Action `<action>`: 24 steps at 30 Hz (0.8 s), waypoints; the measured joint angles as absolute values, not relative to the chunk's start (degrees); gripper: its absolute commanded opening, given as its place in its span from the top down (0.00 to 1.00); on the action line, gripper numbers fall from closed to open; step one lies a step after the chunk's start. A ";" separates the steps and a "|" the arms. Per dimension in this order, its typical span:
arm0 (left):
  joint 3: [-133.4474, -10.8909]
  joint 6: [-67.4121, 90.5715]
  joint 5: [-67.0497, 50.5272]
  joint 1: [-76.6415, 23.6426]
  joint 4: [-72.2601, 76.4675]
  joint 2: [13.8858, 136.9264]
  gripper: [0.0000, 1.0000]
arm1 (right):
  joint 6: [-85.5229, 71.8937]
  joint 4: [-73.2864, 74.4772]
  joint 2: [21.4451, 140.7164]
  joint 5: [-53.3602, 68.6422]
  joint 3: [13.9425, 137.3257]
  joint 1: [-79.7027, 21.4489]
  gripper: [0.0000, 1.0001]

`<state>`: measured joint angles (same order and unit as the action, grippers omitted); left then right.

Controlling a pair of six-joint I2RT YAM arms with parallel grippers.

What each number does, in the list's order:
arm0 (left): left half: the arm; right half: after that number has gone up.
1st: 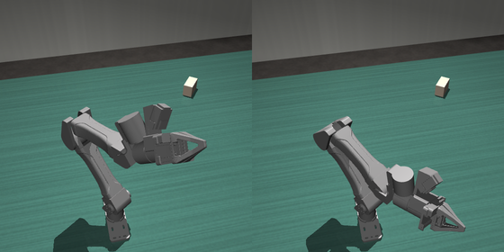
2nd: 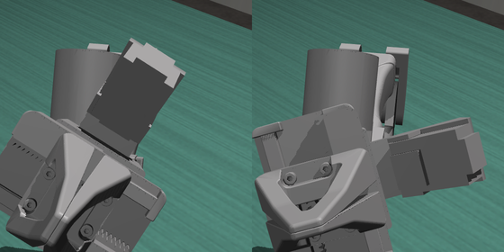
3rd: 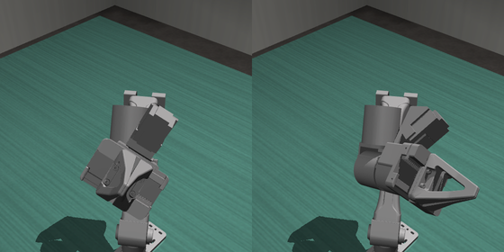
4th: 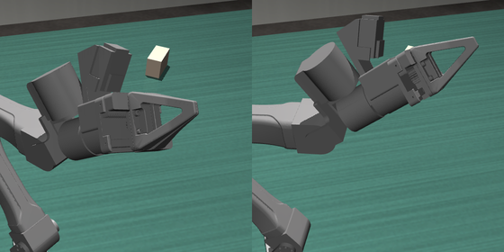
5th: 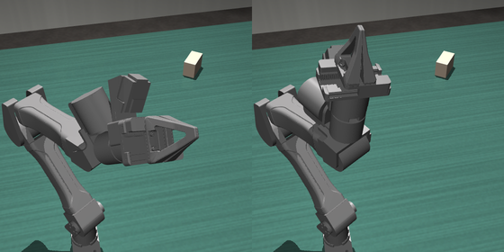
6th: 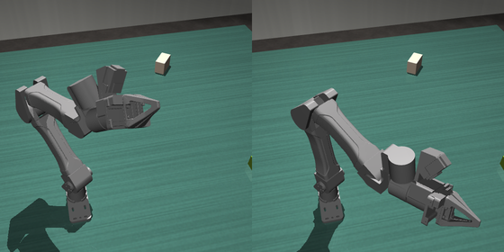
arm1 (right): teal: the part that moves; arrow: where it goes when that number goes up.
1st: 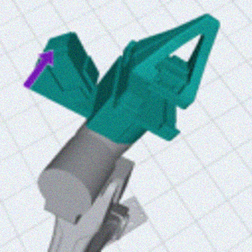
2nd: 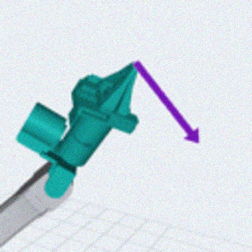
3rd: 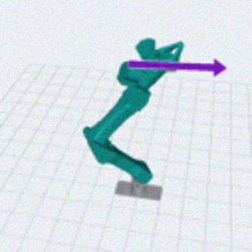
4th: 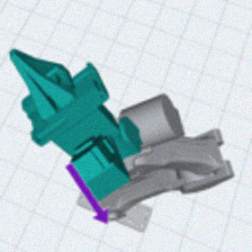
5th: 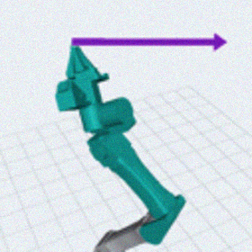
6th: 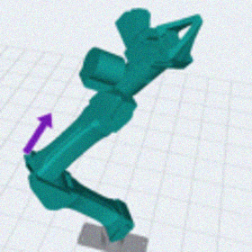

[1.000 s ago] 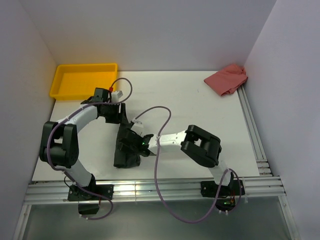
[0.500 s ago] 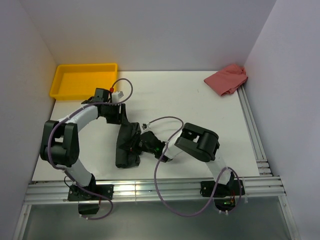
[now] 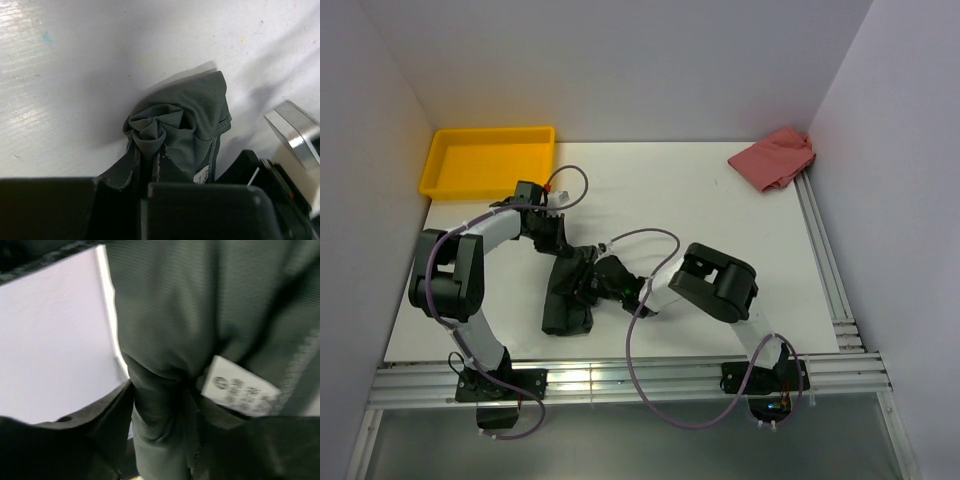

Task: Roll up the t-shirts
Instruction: Roll the tshirt

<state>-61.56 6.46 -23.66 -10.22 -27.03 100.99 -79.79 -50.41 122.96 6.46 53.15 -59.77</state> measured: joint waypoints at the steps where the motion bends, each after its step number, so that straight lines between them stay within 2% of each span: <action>1: -61.58 6.46 -23.51 -10.22 -27.03 100.99 1.00 | -79.18 -46.81 122.04 5.82 54.39 -60.03 0.48; 5: -61.63 6.63 -22.22 -10.22 -26.87 100.97 1.00 | -75.70 -29.58 118.78 0.56 61.23 -61.69 0.39; 17: -61.65 6.79 -20.10 -10.74 -27.03 100.62 1.00 | -72.01 12.82 116.95 -16.73 79.15 -67.11 0.33; 24: -61.65 6.96 -19.77 -10.87 -27.14 100.55 1.00 | -71.22 25.02 116.95 -21.89 84.38 -68.79 0.33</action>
<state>-61.65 6.96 -19.77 -10.87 -27.14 100.55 -71.22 25.02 116.95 -21.89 84.38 -68.79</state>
